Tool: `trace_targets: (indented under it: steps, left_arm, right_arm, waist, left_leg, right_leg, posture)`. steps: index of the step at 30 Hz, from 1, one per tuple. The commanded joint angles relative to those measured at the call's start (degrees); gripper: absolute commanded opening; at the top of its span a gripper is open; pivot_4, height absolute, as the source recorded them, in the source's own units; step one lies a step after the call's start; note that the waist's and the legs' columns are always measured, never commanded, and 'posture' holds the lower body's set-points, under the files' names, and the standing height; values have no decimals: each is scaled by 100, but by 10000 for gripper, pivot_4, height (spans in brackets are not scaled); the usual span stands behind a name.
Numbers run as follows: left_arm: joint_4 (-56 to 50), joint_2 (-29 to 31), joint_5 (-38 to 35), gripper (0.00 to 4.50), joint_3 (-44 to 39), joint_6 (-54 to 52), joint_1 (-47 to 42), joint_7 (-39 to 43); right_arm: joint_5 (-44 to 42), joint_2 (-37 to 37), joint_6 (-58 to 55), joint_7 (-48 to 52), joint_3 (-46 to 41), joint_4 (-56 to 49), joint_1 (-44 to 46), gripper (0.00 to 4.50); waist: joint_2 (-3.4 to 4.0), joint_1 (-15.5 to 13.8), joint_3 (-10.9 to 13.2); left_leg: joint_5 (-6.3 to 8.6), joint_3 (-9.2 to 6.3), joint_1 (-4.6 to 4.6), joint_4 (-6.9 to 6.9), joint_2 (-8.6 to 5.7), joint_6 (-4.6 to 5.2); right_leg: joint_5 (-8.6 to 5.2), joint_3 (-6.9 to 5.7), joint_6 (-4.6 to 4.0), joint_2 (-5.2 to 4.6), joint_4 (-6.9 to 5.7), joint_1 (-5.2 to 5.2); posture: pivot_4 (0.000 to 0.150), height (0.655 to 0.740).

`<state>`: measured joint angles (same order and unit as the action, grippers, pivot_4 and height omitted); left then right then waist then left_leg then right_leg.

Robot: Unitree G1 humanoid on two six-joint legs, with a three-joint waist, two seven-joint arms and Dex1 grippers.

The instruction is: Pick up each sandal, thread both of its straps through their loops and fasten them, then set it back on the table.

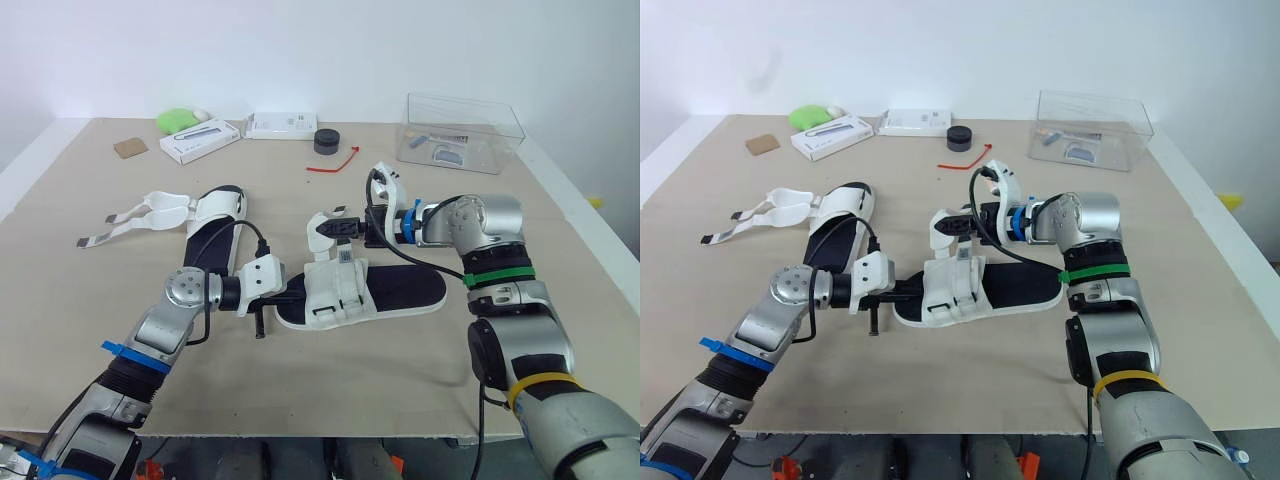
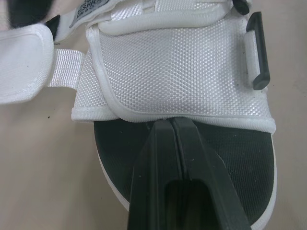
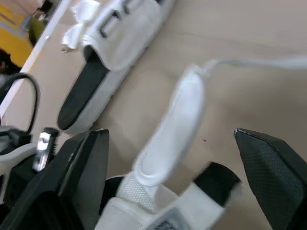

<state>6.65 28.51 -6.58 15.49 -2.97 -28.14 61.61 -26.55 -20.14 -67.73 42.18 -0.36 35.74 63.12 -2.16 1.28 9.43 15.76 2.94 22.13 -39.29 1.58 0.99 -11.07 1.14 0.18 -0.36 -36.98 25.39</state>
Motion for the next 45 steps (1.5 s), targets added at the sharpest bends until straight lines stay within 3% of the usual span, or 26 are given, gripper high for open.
trace_targets:
  steps: [1, 17, 33, 35, 36, 40, 43, 45]
  left_arm:
    - [37, 72, 152, 0, 61, -70, 46, -20]
    - [-107, 96, 180, 0, 65, -96, 144, -79]
    - [-142, 70, 174, 0, 109, -120, 169, -100]
    - [-134, 66, 175, 0, 114, -112, 163, -95]
    - [-124, 61, 174, 0, 116, -111, 153, -91]
    - [-89, 40, 164, 0, 114, -114, 127, -86]
    - [-71, 23, 151, 0, 108, -124, 120, -87]
    - [-65, 17, 147, 0, 104, -127, 120, -87]
  right_arm:
    - [-31, 143, 120, -5, -241, 416, 348, 44666]
    - [23, 964, 1350, 7, -964, 2623, 1502, 44666]
    - [88, 813, 1952, 43, -1377, 2924, 1930, 44666]
    - [113, 807, 2069, 11, -1379, 2918, 1921, 39005]
    - [123, 802, 2084, 19, -1379, 2916, 1922, 39005]
    - [241, 812, 2017, 255, -1237, 2798, 1842, 21958]
    - [355, 847, 1941, 427, -1073, 2687, 1734, 13837]
    - [373, 842, 1913, 472, -1051, 2691, 1719, 4860]
  waist:
    - [1, 6, 1]
    - [5, 11, 3]
    - [7, 12, 5]
    - [7, 12, 5]
    - [8, 12, 5]
    - [8, 12, 5]
    - [8, 12, 5]
    - [8, 10, 5]
  left_leg:
    - [0, 0, 0, 0, 0, 0]
    - [1, -1, 7, 1, 0, -1]
    - [1, -2, 8, 5, 0, -2]
    - [1, -2, 8, 6, 0, -2]
    - [1, -2, 8, 6, 0, -2]
    - [1, -3, 8, 7, 0, -2]
    - [1, -2, 8, 8, 0, -2]
    - [1, -3, 8, 7, 0, -2]
  right_leg:
    - [0, 0, 0, 0, 0, 0]
    - [1, -1, 0, -2, 1, 4]
    - [0, -1, -1, -3, 2, 5]
    - [-1, 0, -1, -3, 2, 5]
    - [-1, 0, -1, -3, 2, 5]
    - [-1, 0, -2, -3, 2, 5]
    - [-1, 0, -2, -4, 2, 5]
    - [-1, 0, -2, -4, 2, 5]
  posture:
    - [1500, 7400]
    - [1500, 7400]
    - [1500, 7400]
    - [1500, 7400]
    - [1500, 7400]
    - [1500, 7400]
    - [1500, 7400]
    - [1500, 7400]
